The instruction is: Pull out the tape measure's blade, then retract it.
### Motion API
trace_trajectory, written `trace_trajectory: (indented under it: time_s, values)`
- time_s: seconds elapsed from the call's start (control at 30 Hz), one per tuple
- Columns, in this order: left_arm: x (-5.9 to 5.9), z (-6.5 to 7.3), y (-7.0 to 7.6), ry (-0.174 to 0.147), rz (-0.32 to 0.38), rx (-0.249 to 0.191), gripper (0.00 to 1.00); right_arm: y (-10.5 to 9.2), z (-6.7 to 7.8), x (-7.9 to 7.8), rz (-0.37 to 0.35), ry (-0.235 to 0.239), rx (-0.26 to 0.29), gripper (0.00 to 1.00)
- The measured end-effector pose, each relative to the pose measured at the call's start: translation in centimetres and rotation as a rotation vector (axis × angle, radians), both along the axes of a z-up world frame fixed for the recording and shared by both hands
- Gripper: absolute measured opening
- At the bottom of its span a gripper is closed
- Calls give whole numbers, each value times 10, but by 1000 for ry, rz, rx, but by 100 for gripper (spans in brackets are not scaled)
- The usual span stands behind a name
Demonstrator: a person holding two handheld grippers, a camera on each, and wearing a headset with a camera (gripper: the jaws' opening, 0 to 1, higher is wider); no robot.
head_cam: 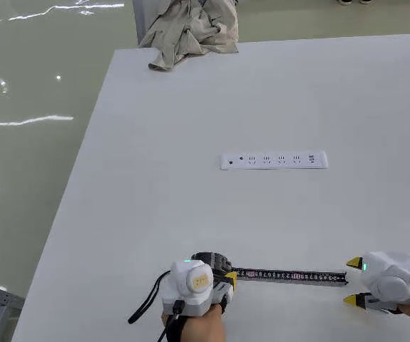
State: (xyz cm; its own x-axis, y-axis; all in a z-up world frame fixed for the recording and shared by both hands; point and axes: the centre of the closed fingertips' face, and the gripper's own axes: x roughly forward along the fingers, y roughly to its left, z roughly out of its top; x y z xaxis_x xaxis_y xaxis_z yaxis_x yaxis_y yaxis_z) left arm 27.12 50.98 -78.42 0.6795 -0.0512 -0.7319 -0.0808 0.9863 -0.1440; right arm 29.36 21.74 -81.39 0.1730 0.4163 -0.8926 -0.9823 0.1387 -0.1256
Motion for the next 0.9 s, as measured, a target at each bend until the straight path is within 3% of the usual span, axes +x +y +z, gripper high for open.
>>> trace_trajectory:
  time_s: [0.43,0.9]
  values:
    - [7,-4,-2,-2,-1,-7,68,0,-5,5,43,39,-11,41]
    - [18,-2,-6,-8,-16,-16,65,1,-10,7,67,78,-7,31]
